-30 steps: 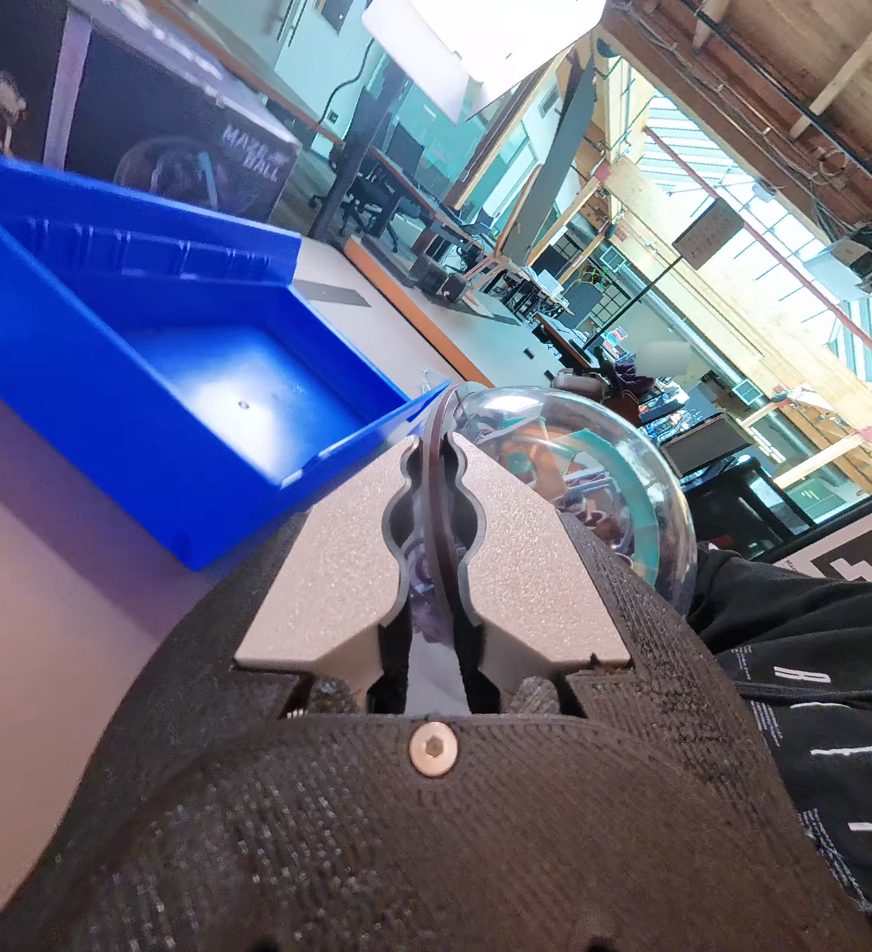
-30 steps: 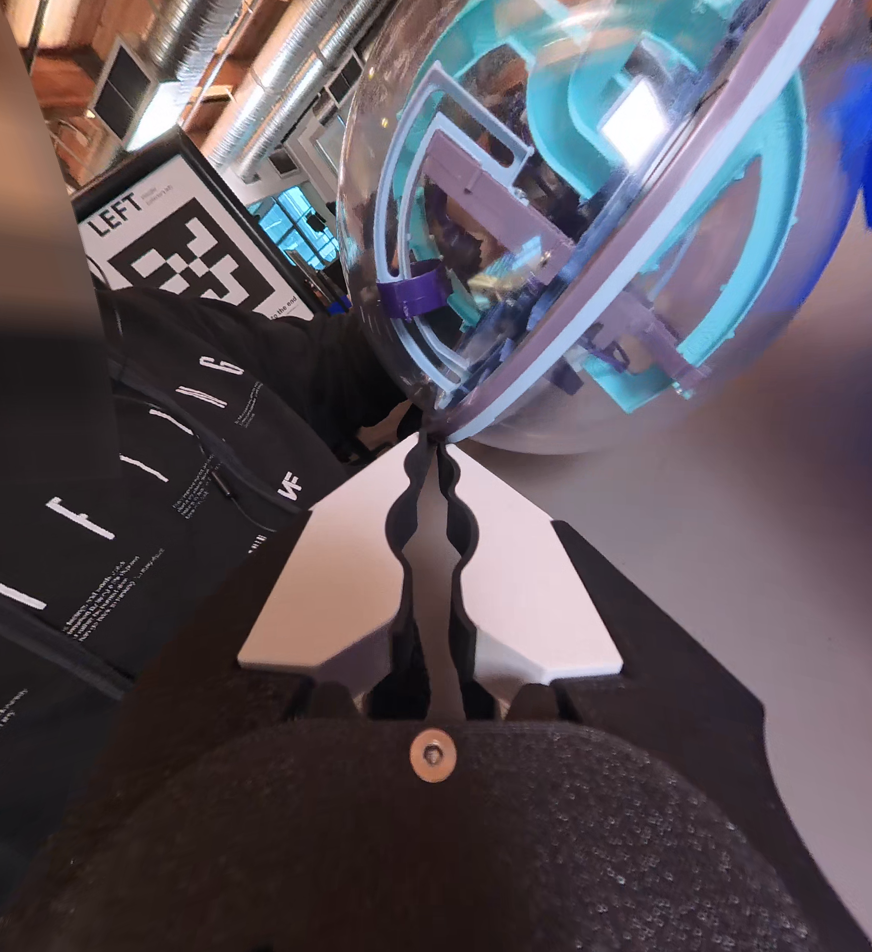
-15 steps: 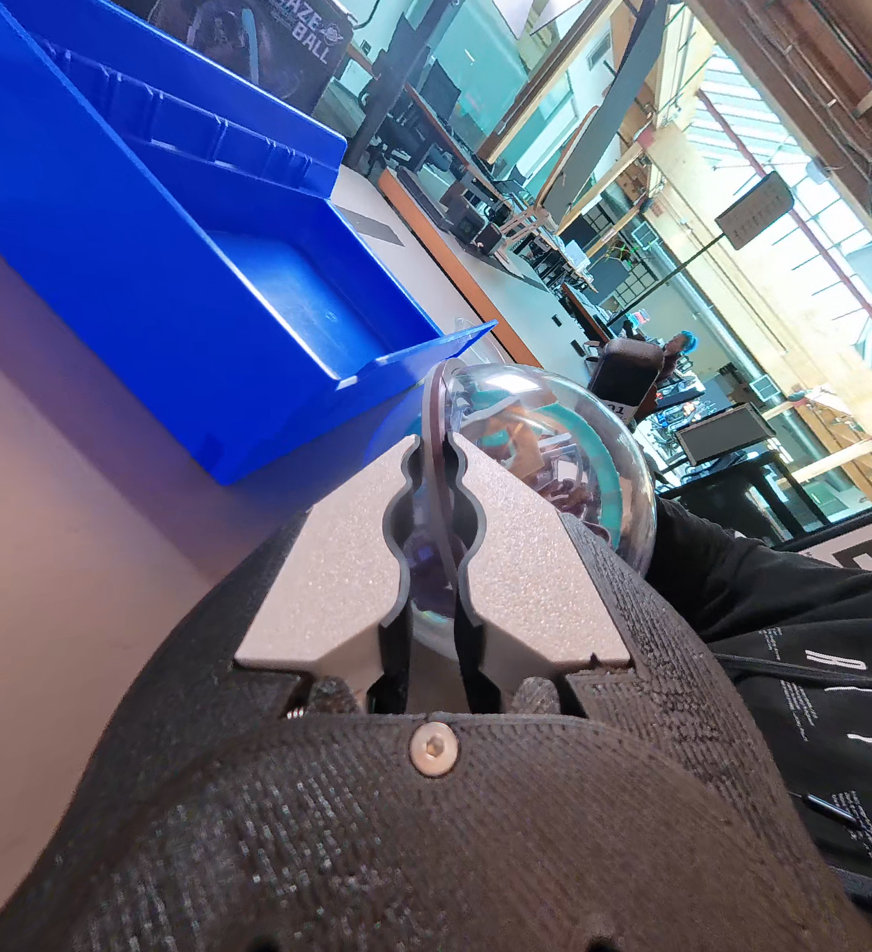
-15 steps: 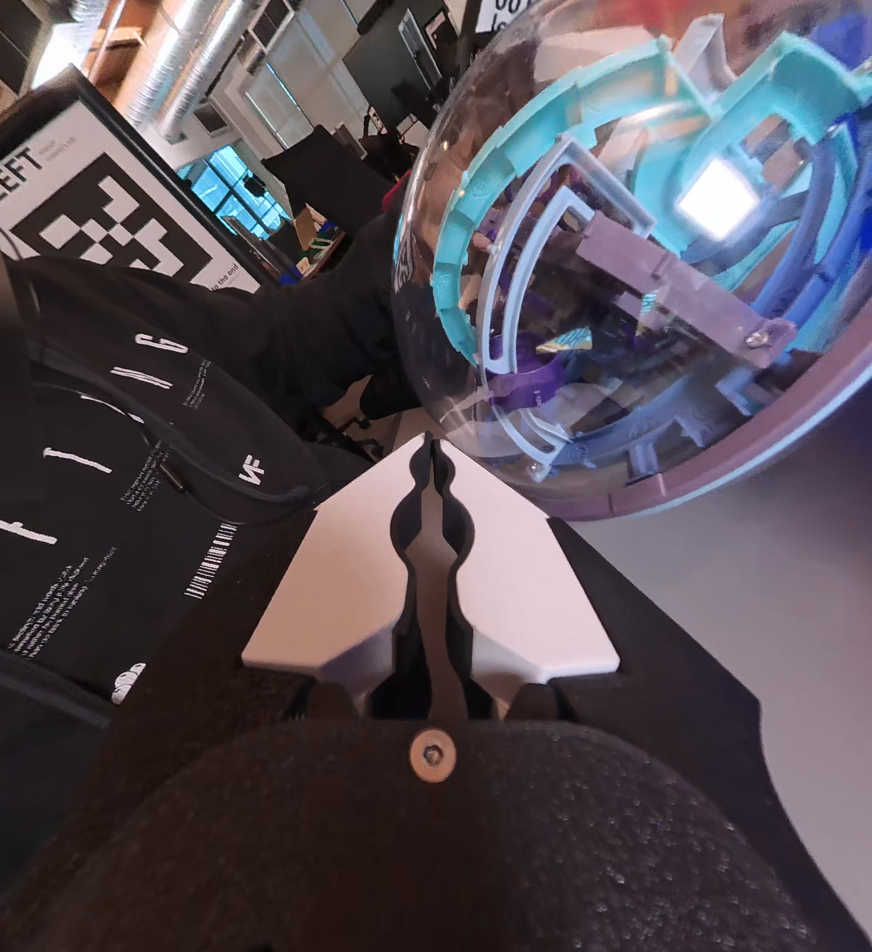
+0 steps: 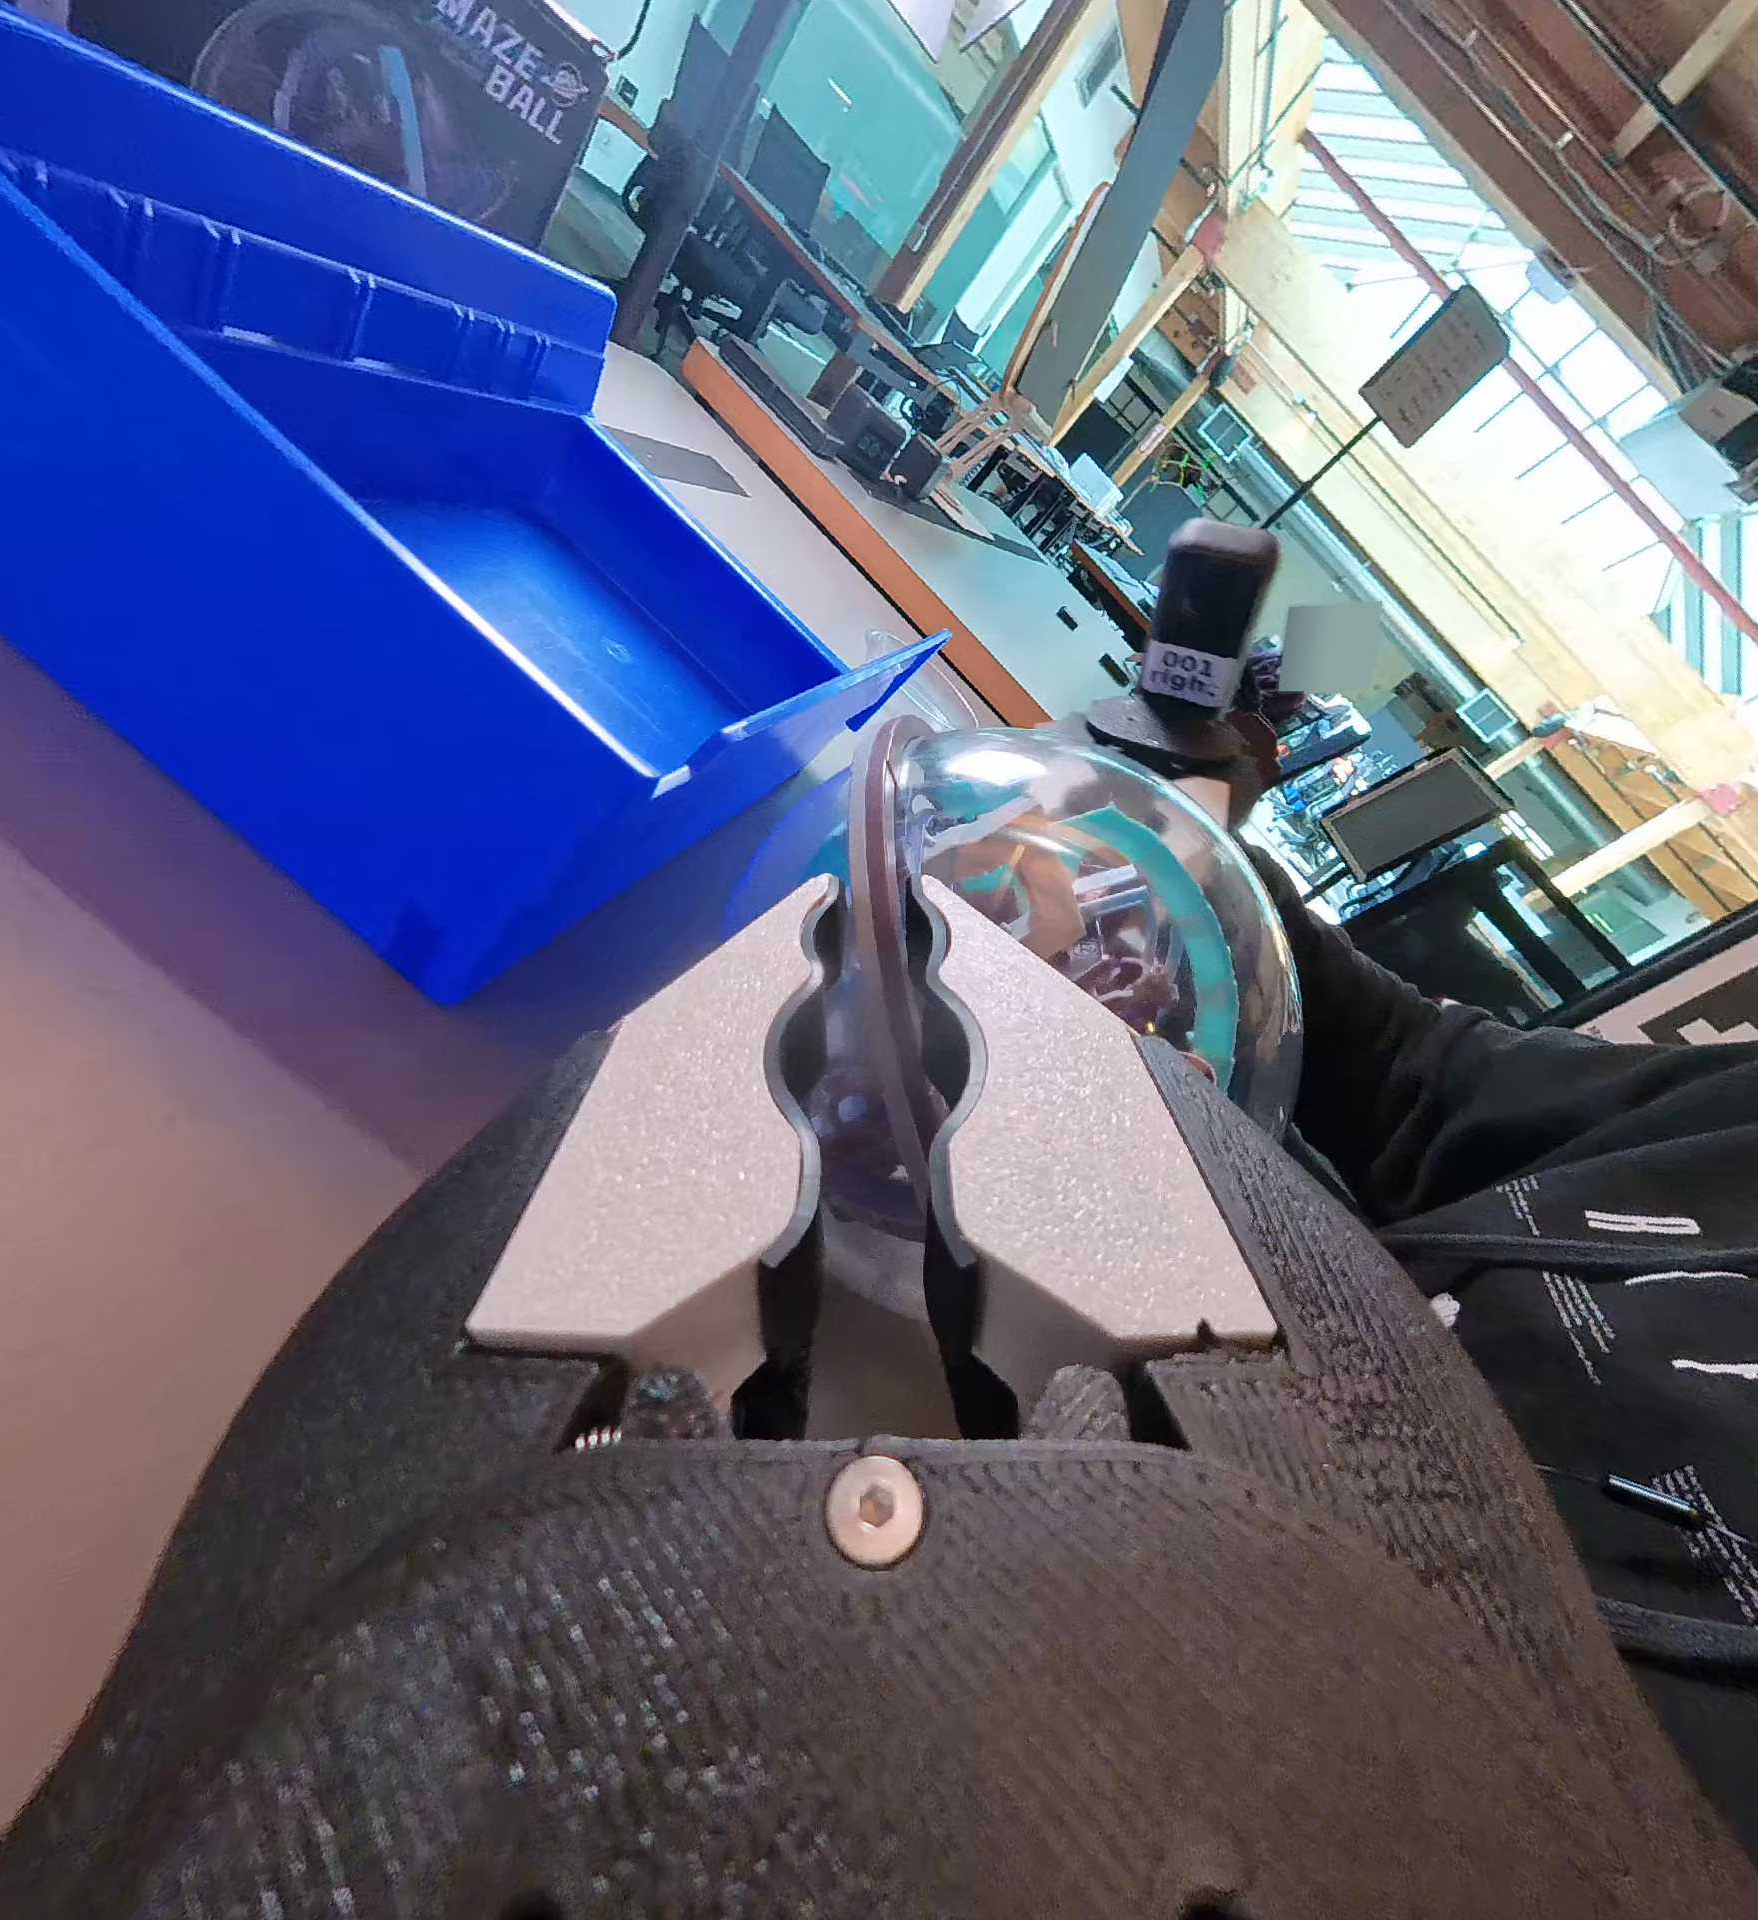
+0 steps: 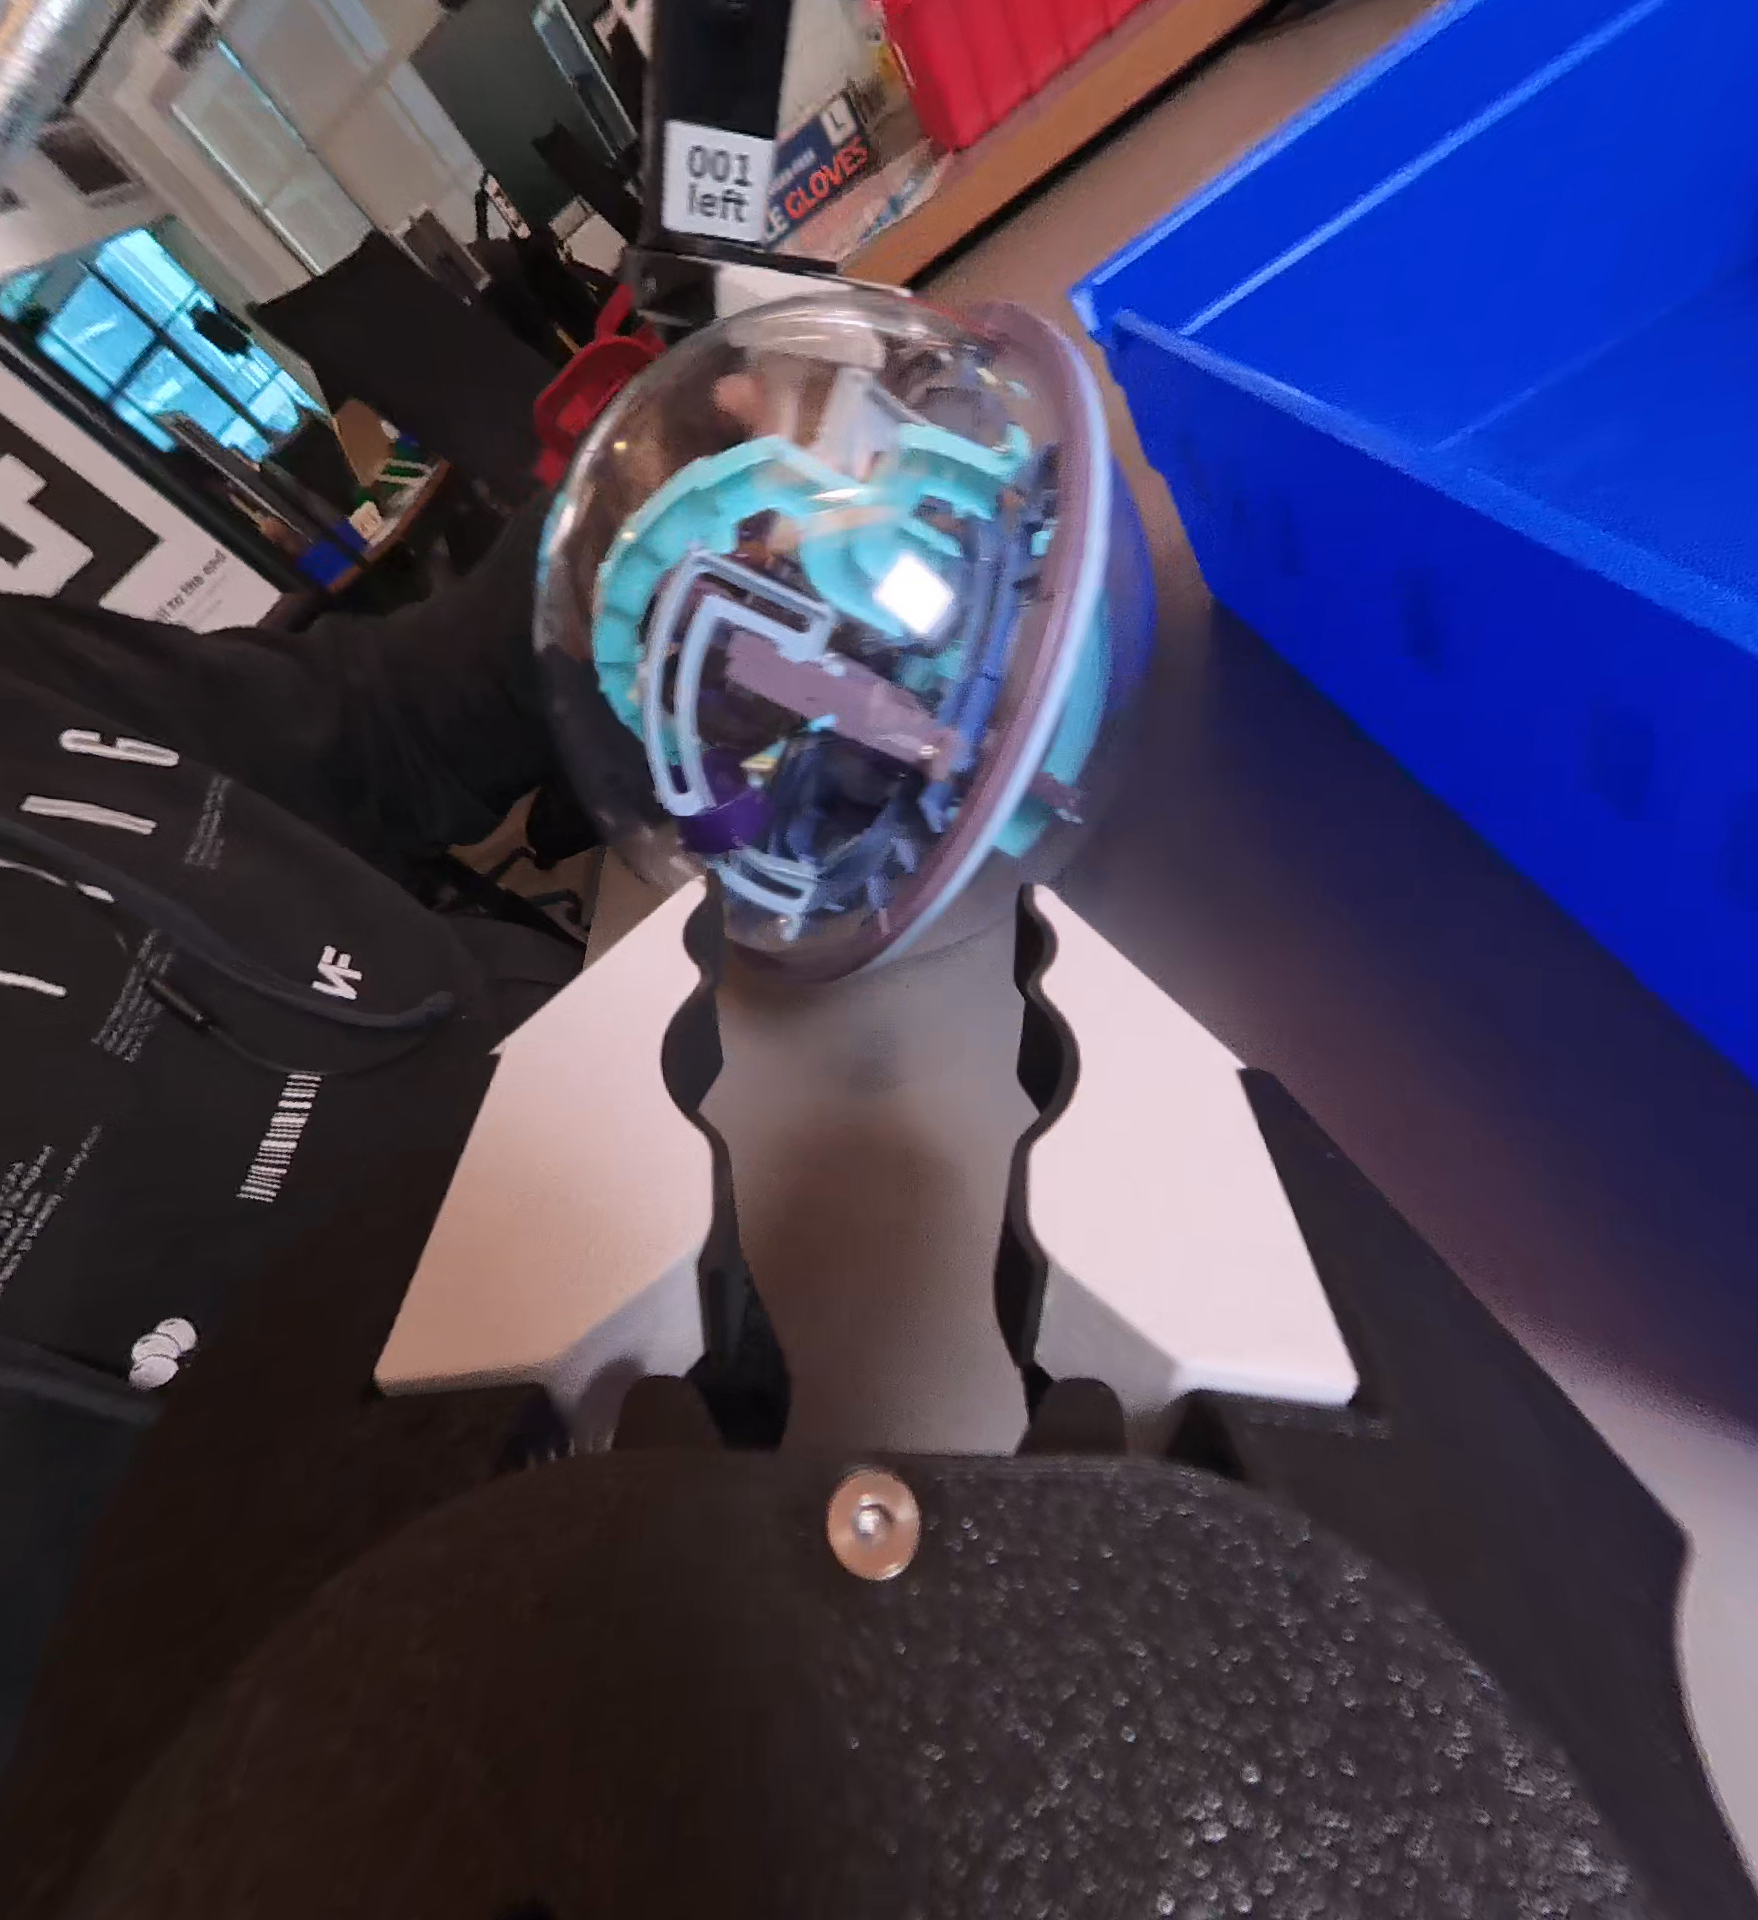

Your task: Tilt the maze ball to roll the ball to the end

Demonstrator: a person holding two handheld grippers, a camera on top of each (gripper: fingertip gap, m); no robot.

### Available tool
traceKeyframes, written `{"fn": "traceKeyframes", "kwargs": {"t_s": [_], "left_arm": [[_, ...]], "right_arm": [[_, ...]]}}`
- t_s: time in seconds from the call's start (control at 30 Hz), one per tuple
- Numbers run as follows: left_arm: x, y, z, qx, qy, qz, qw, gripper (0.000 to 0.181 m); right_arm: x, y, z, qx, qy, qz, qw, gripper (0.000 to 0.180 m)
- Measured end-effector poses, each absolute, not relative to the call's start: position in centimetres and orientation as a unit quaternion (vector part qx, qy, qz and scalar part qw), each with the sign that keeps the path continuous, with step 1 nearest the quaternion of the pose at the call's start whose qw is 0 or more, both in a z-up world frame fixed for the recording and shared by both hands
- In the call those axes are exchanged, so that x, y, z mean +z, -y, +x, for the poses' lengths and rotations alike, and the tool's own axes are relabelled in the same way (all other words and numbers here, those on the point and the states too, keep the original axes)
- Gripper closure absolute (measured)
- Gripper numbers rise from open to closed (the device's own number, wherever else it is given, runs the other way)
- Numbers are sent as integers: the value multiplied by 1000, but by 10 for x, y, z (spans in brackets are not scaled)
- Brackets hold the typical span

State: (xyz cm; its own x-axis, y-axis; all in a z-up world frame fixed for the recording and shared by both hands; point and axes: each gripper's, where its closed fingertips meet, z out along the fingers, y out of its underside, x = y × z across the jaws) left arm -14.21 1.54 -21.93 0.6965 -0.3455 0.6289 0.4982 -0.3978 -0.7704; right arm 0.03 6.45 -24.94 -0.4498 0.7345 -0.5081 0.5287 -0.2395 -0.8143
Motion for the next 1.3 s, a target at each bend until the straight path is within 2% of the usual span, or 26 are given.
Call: {"fn": "traceKeyframes", "kwargs": {"t_s": [0.07,0.17,0.23,0.33,0.47,0.53,0.67,0.77,0.8,0.9,0.97,1.0,1.07,1.17,1.3], "left_arm": [[-217,-16,-141,-386,43,-737,553,171],[-216,-16,-135,-391,29,-733,556,171],[-213,-16,-136,-394,31,-722,568,173],[-211,-13,-132,-409,20,-711,572,173],[-209,-12,-129,-409,9,-709,574,172],[-209,-10,-129,-405,0,-717,568,164],[-206,2,-131,-411,-22,-734,541,136],[-219,19,-128,-408,-40,-770,489,114],[-226,25,-124,-403,-48,-783,471,113],[-244,37,-104,-403,-79,-801,436,126],[-246,38,-100,-413,-73,-795,438,126],[-247,37,-101,-413,-71,-793,441,131],[-248,37,-104,-411,-81,-789,450,172],[-246,35,-102,-419,-89,-777,462,174],[-236,30,-102,-362,-132,-776,500,174]], "right_arm": [[-257,-69,-5,602,597,-528,47,124],[-266,-61,-10,622,585,-521,-5,136],[-269,-56,-11,632,581,-512,-20,160],[-272,-52,-9,635,583,-507,-28,172],[-276,-49,-9,634,588,-502,-27,173],[-277,-50,-10,631,591,-502,-19,173],[-279,-56,-9,626,593,-507,-7,173],[-282,-60,-7,623,591,-512,-1,174],[-282,-61,-6,623,590,-514,2,174],[-282,-64,-6,622,589,-516,10,174],[-281,-66,-5,624,587,-516,15,174],[-280,-69,-4,625,585,-517,23,174],[-278,-72,-4,624,586,-516,41,174],[-282,-73,-2,609,604,-510,63,173],[-275,-74,-1,601,622,-490,110,174]]}}
